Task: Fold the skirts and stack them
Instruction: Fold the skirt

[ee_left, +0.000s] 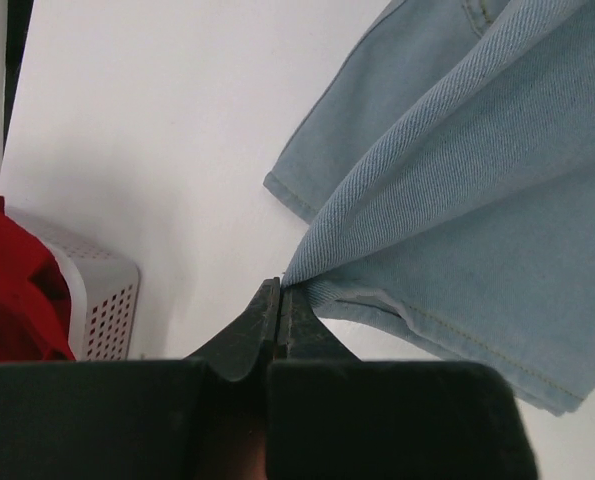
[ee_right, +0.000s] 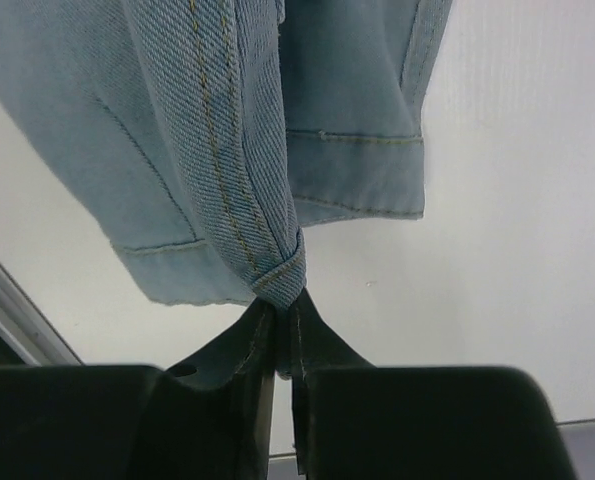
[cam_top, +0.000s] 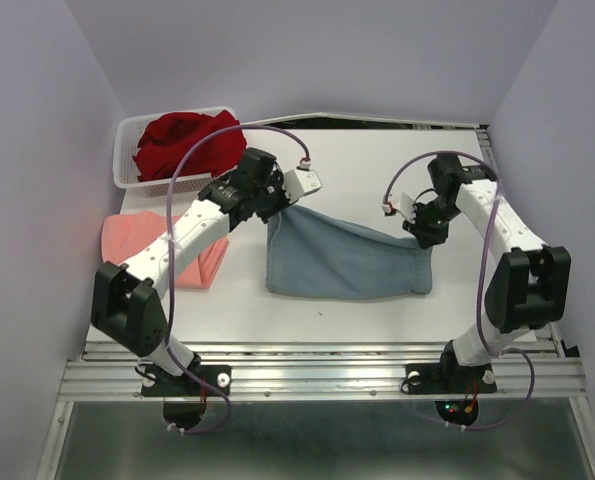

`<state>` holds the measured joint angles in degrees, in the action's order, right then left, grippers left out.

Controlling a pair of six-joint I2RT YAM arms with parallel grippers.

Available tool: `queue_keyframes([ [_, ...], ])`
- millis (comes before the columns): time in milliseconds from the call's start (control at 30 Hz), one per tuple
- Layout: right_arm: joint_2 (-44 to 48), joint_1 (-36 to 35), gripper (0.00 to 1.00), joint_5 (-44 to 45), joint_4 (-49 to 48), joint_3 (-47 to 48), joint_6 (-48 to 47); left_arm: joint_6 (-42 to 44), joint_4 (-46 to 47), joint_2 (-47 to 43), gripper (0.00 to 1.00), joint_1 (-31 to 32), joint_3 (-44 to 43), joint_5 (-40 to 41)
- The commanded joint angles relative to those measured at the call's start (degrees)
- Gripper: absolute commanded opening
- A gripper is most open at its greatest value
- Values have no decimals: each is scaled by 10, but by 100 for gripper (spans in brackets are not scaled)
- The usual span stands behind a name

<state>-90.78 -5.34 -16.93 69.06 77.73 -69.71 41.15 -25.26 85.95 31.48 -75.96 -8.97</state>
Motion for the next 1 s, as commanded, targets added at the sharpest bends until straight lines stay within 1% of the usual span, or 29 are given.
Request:
queue_keyframes([
  [0,-68,6,12,15,-45,40,-5,11,74,57,0,-9,-41,3],
  [67,-104,13,14,7,-57,66,4,7,106,104,0,-15,-49,7],
  [100,-139,13,20,8,-59,75,10,5,110,122,0,-18,-56,5],
  [133,-157,13,25,8,-66,98,19,1,116,160,0,-21,-71,7],
  [167,-190,19,42,9,-66,110,25,-2,120,178,0,-23,-78,16],
  [200,-204,19,50,13,-67,122,31,-6,122,195,0,-25,-86,21],
  [233,-216,19,54,13,-67,134,47,-10,123,212,3,-27,-92,27],
  [267,-227,19,56,11,-67,158,52,-12,130,239,16,-30,-105,33],
  [300,-241,25,58,3,-65,169,56,-14,137,249,21,-33,-110,46],
  [333,-244,25,59,-2,-62,178,61,-19,143,258,25,-35,-115,47],
  [367,-246,25,60,-7,-60,185,69,-20,141,274,32,-38,-132,46],
  [400,-245,25,63,-12,-59,195,73,-22,137,279,33,-41,-144,53],
  [433,-245,25,63,-14,-56,199,86,-27,134,285,34,-42,-161,55],
  [500,-248,31,65,-18,-45,217,98,-27,119,284,40,-48,-178,53],
  [567,-259,31,68,-23,-7,261,108,-27,94,272,42,-50,-195,55],
  [600,-264,38,68,-27,5,279,112,-26,82,266,47,-52,-199,53],
  [633,-272,47,71,-39,31,317,115,-28,68,246,50,-55,-202,51],
  [667,-274,47,72,-45,46,335,115,-28,62,236,51,-56,-202,48],
  [700,-278,53,73,-57,56,360,116,-26,56,225,51,-56,-201,39],
  [733,-280,53,73,-62,70,365,120,-20,39,208,51,-56,-199,28],
  [767,-279,53,74,-65,71,364,121,-11,28,201,57,-56,-199,-3],
  [833,-282,53,76,-74,78,359,121,29,-8,198,61,-56,-206,-31],
  [867,-287,53,77,-77,81,359,121,44,-20,203,65,-57,-212,-43],
  [900,-304,53,77,-79,85,360,119,58,-36,211,66,-57,-222,-63],
  [967,-324,53,77,-74,100,365,112,94,-98,251,66,-58,-273,-84],
])
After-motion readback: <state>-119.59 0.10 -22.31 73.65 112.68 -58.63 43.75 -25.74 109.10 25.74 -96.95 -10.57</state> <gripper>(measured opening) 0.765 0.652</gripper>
